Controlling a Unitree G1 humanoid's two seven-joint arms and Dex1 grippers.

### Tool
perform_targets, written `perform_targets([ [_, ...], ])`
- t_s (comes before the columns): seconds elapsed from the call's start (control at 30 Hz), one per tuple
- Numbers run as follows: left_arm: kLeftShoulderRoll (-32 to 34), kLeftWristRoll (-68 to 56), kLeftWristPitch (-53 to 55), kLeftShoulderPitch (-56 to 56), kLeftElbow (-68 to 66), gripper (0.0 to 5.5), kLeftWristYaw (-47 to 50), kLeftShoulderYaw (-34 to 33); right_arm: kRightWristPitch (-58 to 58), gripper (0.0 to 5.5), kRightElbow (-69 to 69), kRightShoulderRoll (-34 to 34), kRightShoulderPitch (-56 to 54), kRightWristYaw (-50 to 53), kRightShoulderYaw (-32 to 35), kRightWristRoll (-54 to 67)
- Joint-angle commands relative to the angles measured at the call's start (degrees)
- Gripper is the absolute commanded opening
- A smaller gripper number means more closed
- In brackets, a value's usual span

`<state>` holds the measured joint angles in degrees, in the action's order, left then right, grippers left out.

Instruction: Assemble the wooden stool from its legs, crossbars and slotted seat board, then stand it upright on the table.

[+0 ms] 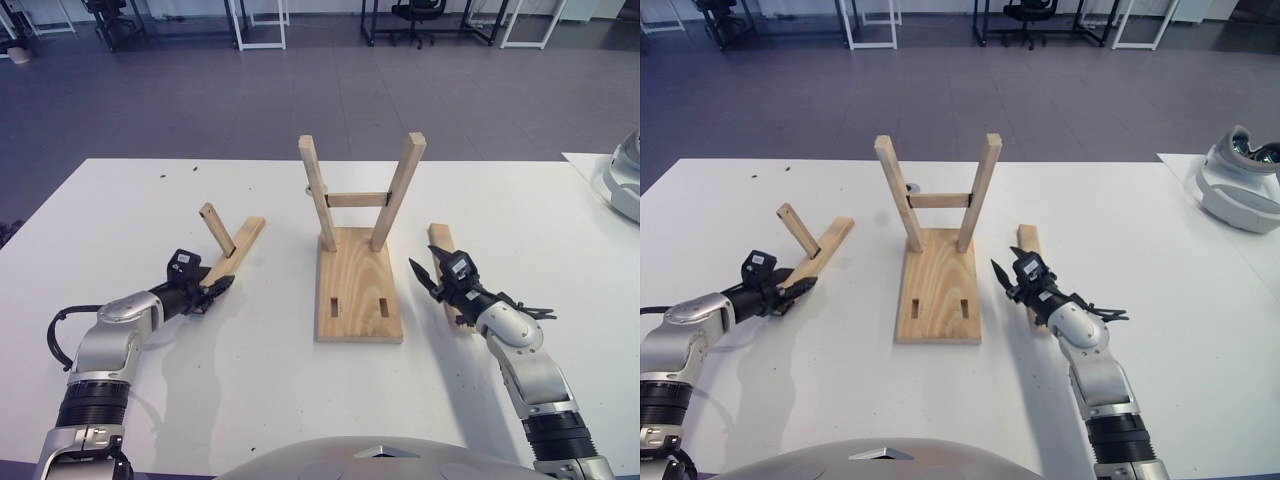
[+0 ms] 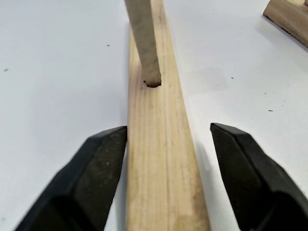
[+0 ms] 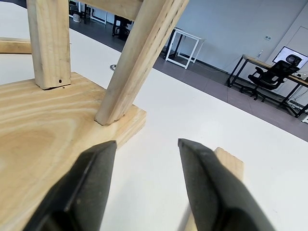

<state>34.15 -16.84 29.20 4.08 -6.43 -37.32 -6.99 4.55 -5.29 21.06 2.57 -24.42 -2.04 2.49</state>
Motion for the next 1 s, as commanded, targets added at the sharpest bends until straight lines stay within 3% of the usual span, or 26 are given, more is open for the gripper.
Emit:
perform_targets([
  [0.03, 1.74, 3.76, -0.66, -0.96, -1.33, 2.29, 0.19, 2.09, 1.03, 2.39, -0.42, -0.06, -0.39, 0.07, 0.5, 0.48],
  [0.2, 2.13, 4.26, -1.42, -0.84, -0.1, 2.03, 0.2, 1.58, 1.23, 2.39, -0.51, -0.08, -0.28, -0.07, 0.35, 0.49],
  [0.33, 1.53, -0.13, -4.39, 2.98, 1.42, 2.03, 0.73, -5.46, 2.76, 2.39, -1.64, -0.5, -1.97, -0.52, 2.2, 3.46],
  [0.43, 1.46, -10.93, -8.63, 6.22, 3.13, 2.03, -2.37, -17.94, 12.99, 2.39, -13.41, -1.37, -6.4, -3.27, 7.87, 22.55],
  [0.5, 2.63, -14.72, -9.22, 8.33, 5.21, 2.03, -3.08, -21.66, 20.52, 2.39, -19.46, -1.3, -13.12, -1.13, 12.17, 36.25],
  [0.6, 4.3, -18.41, -6.3, 13.94, 13.48, 2.03, -3.15, -19.73, 30.15, 2.78, -18.76, -2.32, -29.3, 8.3, 16.04, 53.0],
  [0.7, 4.01, -22.26, -2.2, 19.15, 20.91, 2.03, -2.2, -15.98, 35.02, 3.06, -15.77, -7.06, -39.57, 18.16, 14.77, 62.26],
  [0.83, 2.14, -21.72, -1.3, 20.43, 27.49, 2.03, -1.65, -8.93, 37.77, 3.06, -13.28, -13.5, -43.12, 26.24, 12.24, 69.23],
  [1.0, 1.86, -17.75, -2.52, 20.55, 31.21, 2.03, -2.45, -1.35, 37.15, 3.06, -13.07, -16.37, -43.99, 30.74, 12.39, 73.59],
])
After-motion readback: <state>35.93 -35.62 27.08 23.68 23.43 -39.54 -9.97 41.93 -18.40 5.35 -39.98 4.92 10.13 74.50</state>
